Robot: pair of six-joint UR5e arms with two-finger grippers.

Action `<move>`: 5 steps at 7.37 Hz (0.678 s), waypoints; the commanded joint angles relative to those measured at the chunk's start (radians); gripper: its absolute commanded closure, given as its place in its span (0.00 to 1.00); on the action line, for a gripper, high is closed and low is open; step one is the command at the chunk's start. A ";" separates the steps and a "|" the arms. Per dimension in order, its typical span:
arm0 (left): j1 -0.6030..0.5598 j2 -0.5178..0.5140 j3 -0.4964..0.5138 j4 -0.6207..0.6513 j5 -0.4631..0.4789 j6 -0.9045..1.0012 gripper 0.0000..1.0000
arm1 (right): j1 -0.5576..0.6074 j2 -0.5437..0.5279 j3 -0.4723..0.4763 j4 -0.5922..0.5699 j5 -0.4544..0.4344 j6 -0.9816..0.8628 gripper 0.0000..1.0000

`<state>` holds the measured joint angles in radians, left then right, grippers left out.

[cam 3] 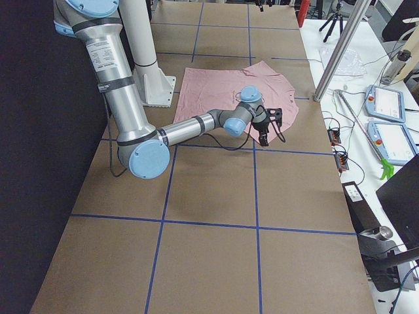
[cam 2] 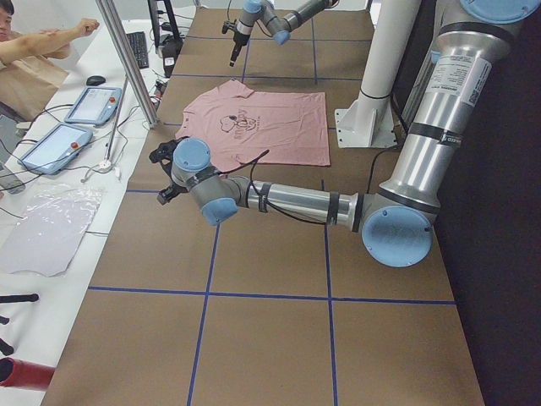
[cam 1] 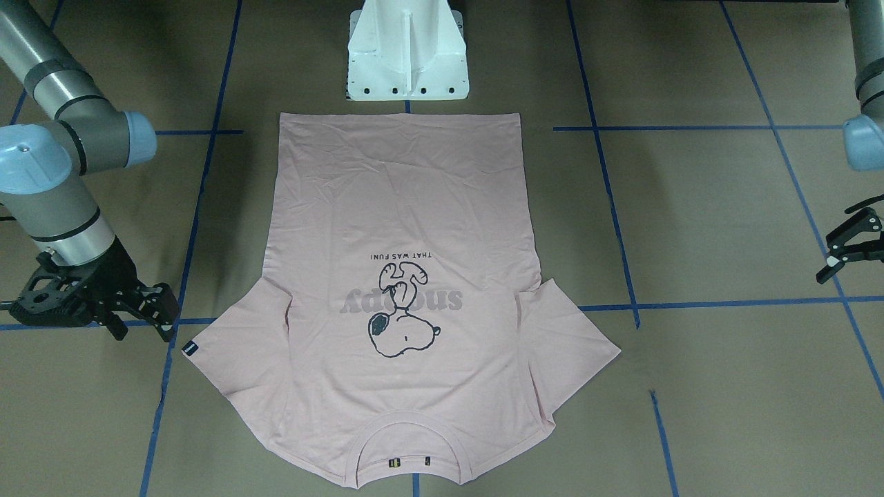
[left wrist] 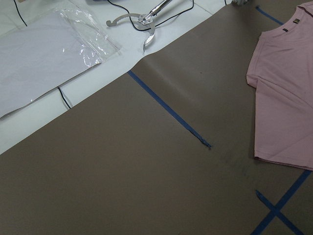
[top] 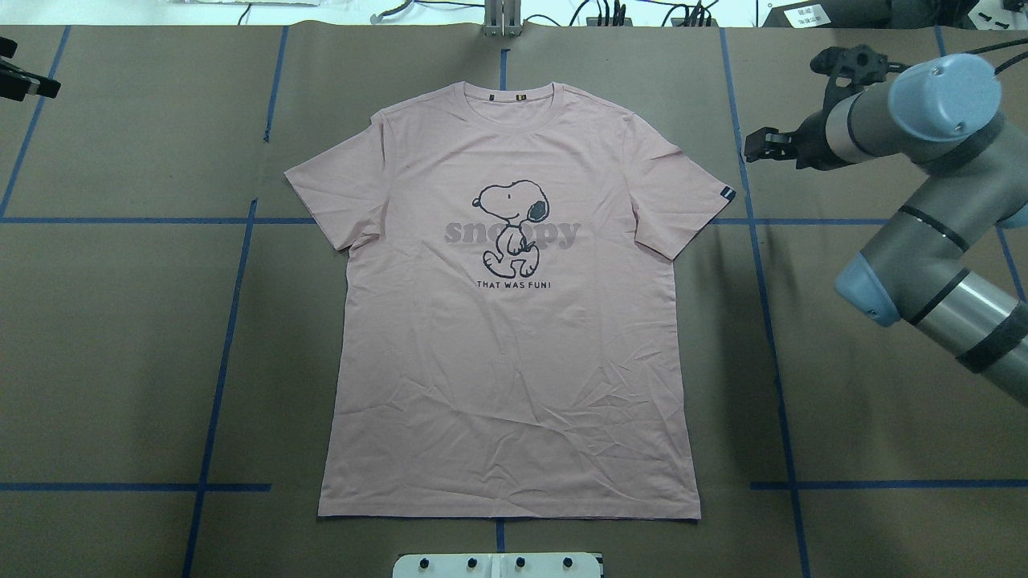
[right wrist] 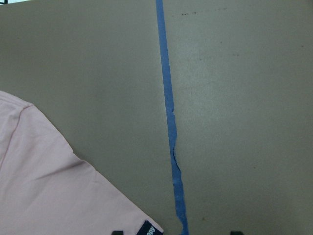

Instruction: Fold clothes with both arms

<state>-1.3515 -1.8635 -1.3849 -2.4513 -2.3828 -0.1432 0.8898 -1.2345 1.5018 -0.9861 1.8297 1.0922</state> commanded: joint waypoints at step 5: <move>0.000 0.003 0.003 0.000 -0.001 0.002 0.00 | -0.063 0.085 -0.130 0.012 -0.087 0.008 0.38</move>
<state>-1.3514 -1.8614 -1.3832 -2.4513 -2.3837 -0.1417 0.8345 -1.1688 1.4059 -0.9824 1.7546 1.0999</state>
